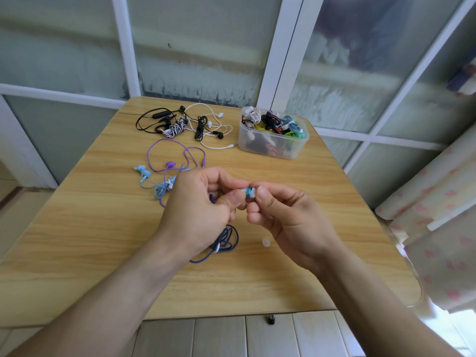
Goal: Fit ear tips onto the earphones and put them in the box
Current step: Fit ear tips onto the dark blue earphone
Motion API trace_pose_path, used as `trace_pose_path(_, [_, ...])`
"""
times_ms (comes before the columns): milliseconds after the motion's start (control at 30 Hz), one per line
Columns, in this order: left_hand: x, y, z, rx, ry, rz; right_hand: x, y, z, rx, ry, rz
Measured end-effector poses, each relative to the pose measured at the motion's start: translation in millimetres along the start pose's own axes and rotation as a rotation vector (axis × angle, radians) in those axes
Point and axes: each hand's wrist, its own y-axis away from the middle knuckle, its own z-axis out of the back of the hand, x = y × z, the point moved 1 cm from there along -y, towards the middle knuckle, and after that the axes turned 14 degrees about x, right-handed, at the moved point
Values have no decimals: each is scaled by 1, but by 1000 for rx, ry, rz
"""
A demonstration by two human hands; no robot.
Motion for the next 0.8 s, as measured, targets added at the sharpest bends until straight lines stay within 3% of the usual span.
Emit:
trace_pose_path(100, [1,1,2,-5,67,17,-1,0,-2,22,-3,9])
trace_pose_path(233, [3,3,4,-9,140,73,6,2,-2,-33,345,181])
trace_pose_path(300, [4,2,4,-29,121,76,8,2,-2,-70,407,233])
trace_pose_path(800, [7,1,4,-29,-7,19,11,4,-2,-21,406,174])
